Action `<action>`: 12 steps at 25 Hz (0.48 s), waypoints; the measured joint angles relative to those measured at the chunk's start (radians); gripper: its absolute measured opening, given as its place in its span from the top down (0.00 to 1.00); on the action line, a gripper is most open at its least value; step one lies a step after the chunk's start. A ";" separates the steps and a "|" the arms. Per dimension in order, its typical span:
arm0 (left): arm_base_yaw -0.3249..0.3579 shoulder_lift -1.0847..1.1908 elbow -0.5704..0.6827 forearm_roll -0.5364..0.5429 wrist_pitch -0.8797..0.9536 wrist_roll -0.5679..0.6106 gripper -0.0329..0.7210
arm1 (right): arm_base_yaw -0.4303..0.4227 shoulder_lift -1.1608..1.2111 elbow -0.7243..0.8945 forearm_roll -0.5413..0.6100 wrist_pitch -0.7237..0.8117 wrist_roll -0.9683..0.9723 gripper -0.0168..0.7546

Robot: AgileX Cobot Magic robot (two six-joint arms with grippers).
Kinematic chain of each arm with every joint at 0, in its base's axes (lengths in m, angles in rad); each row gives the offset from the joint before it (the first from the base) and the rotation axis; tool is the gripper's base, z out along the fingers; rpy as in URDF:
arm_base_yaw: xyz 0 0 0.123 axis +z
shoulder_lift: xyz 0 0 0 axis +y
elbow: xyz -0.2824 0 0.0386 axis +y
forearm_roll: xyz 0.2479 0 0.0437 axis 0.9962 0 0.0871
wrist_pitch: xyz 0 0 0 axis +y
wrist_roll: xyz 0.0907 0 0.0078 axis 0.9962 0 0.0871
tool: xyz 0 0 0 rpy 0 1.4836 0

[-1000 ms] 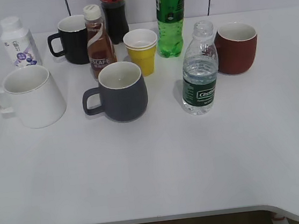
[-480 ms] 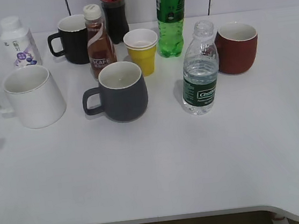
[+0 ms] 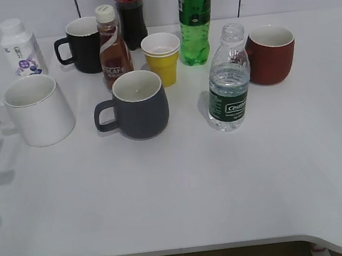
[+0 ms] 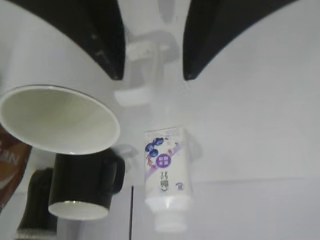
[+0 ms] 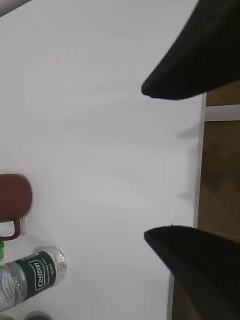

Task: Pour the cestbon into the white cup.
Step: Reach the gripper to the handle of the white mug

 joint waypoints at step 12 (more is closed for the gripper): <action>0.000 0.310 -0.043 -0.013 -0.265 0.008 0.48 | 0.000 0.000 0.000 0.000 0.000 0.000 0.21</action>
